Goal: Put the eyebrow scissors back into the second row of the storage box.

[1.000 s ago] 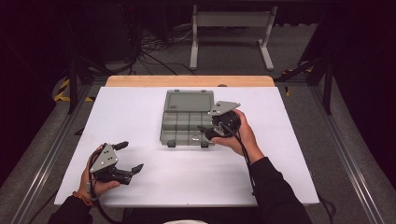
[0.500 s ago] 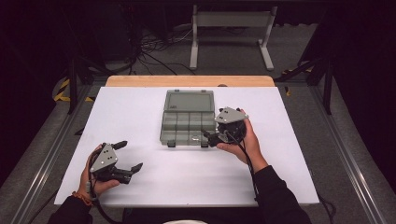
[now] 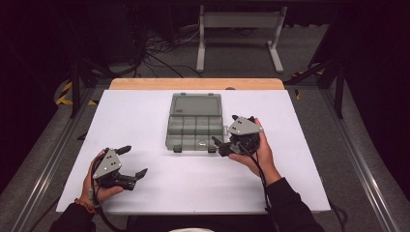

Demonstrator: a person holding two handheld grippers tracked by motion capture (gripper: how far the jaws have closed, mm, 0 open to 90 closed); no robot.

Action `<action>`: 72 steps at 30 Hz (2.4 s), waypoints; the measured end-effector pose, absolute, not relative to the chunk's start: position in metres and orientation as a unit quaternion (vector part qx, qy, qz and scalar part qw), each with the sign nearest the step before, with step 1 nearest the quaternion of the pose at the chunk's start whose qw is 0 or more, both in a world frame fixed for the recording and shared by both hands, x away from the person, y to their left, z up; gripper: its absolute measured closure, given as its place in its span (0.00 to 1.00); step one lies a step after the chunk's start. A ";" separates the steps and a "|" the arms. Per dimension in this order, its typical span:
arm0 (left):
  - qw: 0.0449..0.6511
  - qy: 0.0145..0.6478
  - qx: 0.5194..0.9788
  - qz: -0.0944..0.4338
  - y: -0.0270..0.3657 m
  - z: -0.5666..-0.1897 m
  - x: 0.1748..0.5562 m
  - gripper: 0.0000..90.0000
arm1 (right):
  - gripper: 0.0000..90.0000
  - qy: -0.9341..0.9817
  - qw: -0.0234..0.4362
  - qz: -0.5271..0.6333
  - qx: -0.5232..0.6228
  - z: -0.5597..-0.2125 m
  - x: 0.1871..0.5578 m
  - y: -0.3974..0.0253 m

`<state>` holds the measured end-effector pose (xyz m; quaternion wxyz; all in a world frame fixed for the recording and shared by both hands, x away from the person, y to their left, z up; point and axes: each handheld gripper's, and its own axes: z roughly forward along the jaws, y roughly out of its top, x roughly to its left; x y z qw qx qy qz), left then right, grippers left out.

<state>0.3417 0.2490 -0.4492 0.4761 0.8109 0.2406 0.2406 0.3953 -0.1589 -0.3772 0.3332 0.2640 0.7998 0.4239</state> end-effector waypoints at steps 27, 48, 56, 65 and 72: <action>0.476 0.239 0.812 0.239 0.248 -0.449 0.342 0.06 | 0.06 0.794 0.348 0.434 0.247 -0.379 0.362 -0.183; 0.475 0.241 0.812 0.240 0.248 -0.450 0.342 0.06 | 0.06 0.785 0.367 0.440 0.237 -0.401 0.344 -0.212; 0.476 0.238 0.812 0.242 0.247 -0.450 0.342 0.06 | 0.06 0.785 0.367 0.437 0.240 -0.411 0.340 -0.219; 0.474 0.236 0.814 0.240 0.247 -0.451 0.341 0.06 | 0.06 0.783 0.361 0.432 0.264 -0.425 0.333 -0.233; 0.473 0.233 0.815 0.239 0.247 -0.450 0.341 0.06 | 0.06 0.781 0.356 0.428 0.281 -0.434 0.328 -0.244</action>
